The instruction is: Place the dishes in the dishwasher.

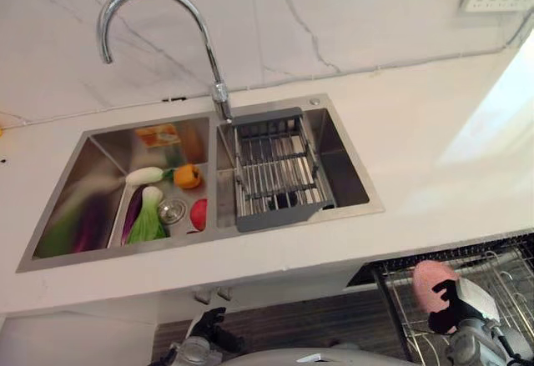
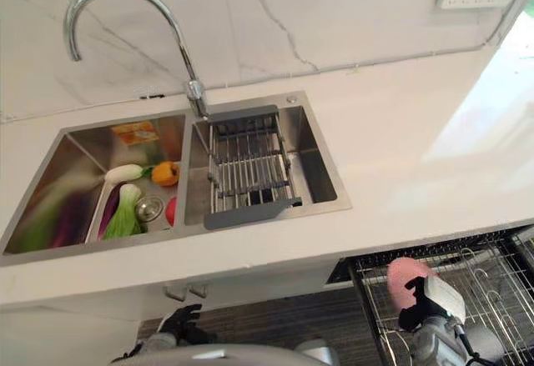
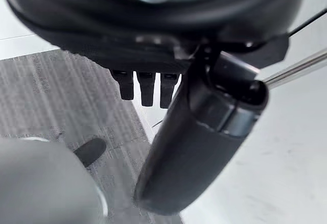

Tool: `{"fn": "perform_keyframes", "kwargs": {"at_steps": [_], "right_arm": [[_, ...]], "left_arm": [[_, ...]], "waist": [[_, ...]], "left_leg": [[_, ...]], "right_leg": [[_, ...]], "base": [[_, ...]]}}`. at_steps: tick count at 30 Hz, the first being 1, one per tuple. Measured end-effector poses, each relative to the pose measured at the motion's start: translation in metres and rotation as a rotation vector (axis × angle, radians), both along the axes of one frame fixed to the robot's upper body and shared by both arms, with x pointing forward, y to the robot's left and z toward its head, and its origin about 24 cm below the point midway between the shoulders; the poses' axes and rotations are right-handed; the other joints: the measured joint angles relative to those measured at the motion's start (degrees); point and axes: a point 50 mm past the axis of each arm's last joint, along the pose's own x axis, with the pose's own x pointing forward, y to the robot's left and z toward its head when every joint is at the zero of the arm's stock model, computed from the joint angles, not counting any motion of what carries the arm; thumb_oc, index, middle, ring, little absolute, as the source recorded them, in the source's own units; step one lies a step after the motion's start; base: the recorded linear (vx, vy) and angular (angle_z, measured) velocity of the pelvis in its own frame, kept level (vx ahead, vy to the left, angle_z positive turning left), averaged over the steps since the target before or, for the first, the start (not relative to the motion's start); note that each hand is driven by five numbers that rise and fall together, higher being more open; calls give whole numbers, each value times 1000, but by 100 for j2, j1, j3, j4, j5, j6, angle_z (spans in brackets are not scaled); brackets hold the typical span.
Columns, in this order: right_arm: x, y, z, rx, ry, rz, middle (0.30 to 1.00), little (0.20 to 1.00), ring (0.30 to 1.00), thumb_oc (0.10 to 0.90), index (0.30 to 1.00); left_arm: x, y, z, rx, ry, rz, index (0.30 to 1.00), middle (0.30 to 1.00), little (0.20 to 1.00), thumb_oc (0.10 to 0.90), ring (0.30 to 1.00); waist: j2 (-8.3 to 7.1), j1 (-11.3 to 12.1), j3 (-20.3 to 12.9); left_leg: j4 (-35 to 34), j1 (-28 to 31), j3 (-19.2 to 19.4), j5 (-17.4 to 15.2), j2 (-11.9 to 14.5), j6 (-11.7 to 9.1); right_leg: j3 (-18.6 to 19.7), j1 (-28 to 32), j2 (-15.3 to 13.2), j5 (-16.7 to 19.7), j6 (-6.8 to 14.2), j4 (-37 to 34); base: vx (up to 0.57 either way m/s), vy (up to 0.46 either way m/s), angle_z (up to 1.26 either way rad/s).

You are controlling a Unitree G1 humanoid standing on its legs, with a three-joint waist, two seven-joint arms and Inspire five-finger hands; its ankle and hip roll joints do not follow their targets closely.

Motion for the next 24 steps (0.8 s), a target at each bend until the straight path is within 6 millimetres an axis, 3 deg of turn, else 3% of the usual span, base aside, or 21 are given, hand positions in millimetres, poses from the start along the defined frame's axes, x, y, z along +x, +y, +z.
{"fn": "perform_keyframes", "kwargs": {"at_steps": [3,9,11,15,17,19,22,23,24], "right_arm": [[-3,-3,-4,35,14,-63,900,900,900,800,900],[10,-7,20,15,-126,-79,900,900,900,800,900],[17,-9,38,6,-222,-73,900,900,900,800,900],[20,-31,68,-75,-387,-169,900,900,900,800,900],[11,-48,87,-163,-455,-255,900,900,900,800,900],[4,-58,93,-224,-480,-325,900,900,900,800,900],[-36,-87,105,-396,-488,-612,900,900,900,800,900],[-36,-87,105,-396,-488,-612,900,900,900,800,900],[-49,-93,106,-437,-479,-711,900,900,900,800,900]], "left_arm": [[-1,10,-11,13,90,66,900,900,900,800,900],[-11,29,-11,57,123,63,900,900,900,800,900],[-17,31,-12,63,140,63,900,900,900,800,900],[-23,33,-13,70,152,68,900,900,900,800,900],[-25,33,-13,69,154,73,900,900,900,800,900],[-26,33,-13,72,155,74,900,900,900,800,900],[-28,33,-13,71,161,74,900,900,900,800,900],[-28,33,-13,71,161,74,900,900,900,800,900],[-31,33,-14,70,168,75,900,900,900,800,900]], "waist": [[-23,23,5],[-206,-39,14],[-227,-63,10],[-251,-120,-10],[-233,-124,-27],[-248,-164,-42],[-242,-206,-107],[-242,-206,-107],[-228,-200,-165]], "left_leg": [[20,16,-64,9,0,3],[3,77,18,9,41,-23],[1,78,57,7,41,-22],[2,92,138,7,42,-22],[0,95,173,3,43,-18],[0,107,187,3,44,-18],[0,115,197,0,41,-15],[0,115,197,0,41,-15],[-1,107,197,-1,41,-15]], "right_leg": [[-67,67,13,1,-1,0],[1,46,38,-6,-12,-1],[41,31,31,-6,-12,-2],[116,0,28,-6,-12,-2],[160,-17,25,-6,-12,-2],[179,-19,27,-6,-12,-1],[188,-17,24,-6,-12,-2],[188,-17,24,-6,-12,-2],[185,-23,24,-6,-12,-2]], "base": [[8,-80,18],[17,-34,-8],[-2,-6,-9],[-1,-1,-9],[14,0,-10],[27,-2,-5],[11,1,-2],[0,0,0],[0,0,0]]}}
